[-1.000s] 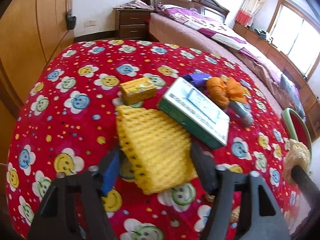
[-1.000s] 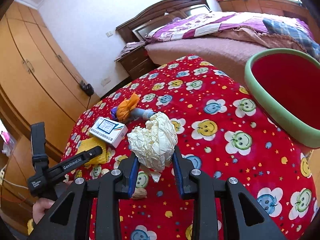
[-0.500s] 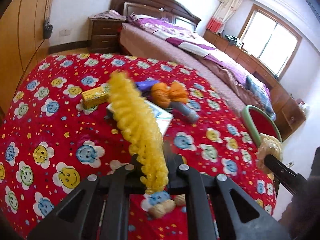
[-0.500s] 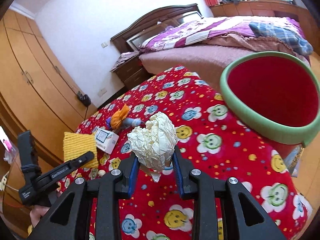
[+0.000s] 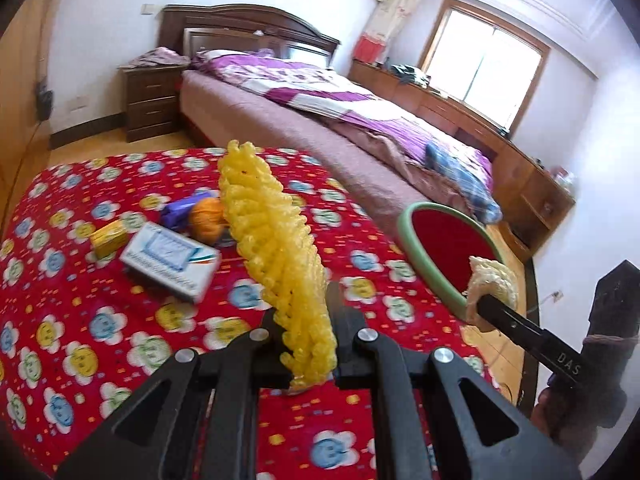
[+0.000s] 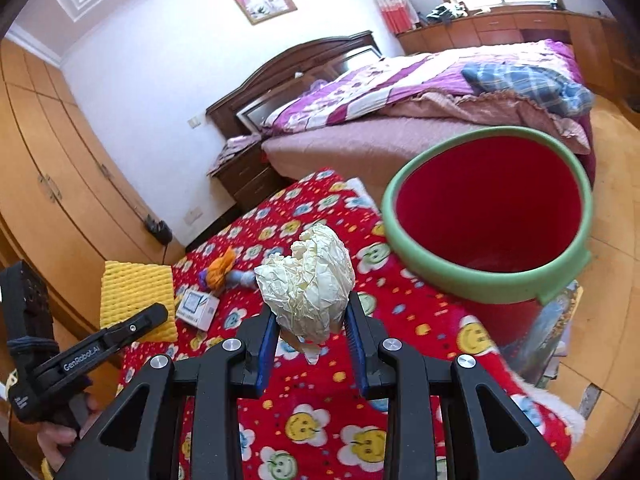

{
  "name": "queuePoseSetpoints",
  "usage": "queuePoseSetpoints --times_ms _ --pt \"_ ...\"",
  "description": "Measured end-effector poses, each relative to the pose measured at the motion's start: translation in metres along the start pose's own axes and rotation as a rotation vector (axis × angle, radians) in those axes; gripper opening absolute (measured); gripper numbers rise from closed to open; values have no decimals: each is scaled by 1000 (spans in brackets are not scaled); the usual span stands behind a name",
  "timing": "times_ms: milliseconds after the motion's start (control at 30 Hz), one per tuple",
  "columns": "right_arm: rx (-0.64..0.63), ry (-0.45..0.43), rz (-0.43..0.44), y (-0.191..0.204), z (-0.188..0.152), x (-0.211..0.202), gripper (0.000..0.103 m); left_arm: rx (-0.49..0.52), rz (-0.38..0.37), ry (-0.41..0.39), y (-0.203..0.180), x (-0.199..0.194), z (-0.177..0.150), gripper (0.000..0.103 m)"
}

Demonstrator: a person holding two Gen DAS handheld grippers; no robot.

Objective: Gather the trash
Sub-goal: 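Carry both items over the red bin and open both tools to drop them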

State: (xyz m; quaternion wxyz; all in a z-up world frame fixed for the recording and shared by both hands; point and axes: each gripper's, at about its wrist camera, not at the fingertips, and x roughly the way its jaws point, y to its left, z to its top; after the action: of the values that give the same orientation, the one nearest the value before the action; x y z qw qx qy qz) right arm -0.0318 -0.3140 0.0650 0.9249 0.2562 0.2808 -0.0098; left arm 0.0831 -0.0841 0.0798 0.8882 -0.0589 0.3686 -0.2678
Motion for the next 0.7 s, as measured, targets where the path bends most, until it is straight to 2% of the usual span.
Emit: queuePoseSetpoints --times_ms 700 --pt "136 -63 -170 -93 26 -7 33 219 -129 129 -118 99 23 11"
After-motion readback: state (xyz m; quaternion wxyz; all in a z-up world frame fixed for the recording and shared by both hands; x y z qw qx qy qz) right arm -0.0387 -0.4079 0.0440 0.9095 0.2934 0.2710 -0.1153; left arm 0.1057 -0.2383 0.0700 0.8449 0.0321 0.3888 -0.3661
